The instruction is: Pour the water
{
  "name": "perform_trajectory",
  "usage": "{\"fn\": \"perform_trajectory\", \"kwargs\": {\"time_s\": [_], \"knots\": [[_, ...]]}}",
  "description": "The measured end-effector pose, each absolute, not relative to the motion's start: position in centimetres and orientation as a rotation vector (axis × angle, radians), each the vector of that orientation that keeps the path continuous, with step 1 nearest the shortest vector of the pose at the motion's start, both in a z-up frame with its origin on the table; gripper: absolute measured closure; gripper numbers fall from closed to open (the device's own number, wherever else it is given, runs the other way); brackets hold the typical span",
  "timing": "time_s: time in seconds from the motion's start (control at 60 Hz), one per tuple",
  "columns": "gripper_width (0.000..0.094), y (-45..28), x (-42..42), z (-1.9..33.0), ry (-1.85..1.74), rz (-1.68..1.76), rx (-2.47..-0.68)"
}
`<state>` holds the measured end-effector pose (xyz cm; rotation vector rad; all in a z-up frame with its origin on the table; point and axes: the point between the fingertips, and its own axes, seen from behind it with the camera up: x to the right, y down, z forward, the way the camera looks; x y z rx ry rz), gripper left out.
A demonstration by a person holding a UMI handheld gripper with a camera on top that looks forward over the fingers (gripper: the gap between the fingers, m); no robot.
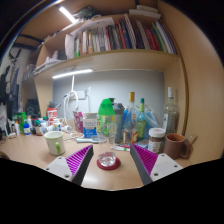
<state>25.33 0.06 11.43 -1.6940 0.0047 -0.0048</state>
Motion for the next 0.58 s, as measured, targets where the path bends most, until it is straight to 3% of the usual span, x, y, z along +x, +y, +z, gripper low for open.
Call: {"fn": "perform_trajectory", "kwargs": {"time_s": [0.317,0.583], "knots": [[0.0098,-14.7,21.1,11.8,-0.028,0.130,-1.657],[0.0099,-20.5,20.5,11.7,-0.123,0.094,-1.625]]}}
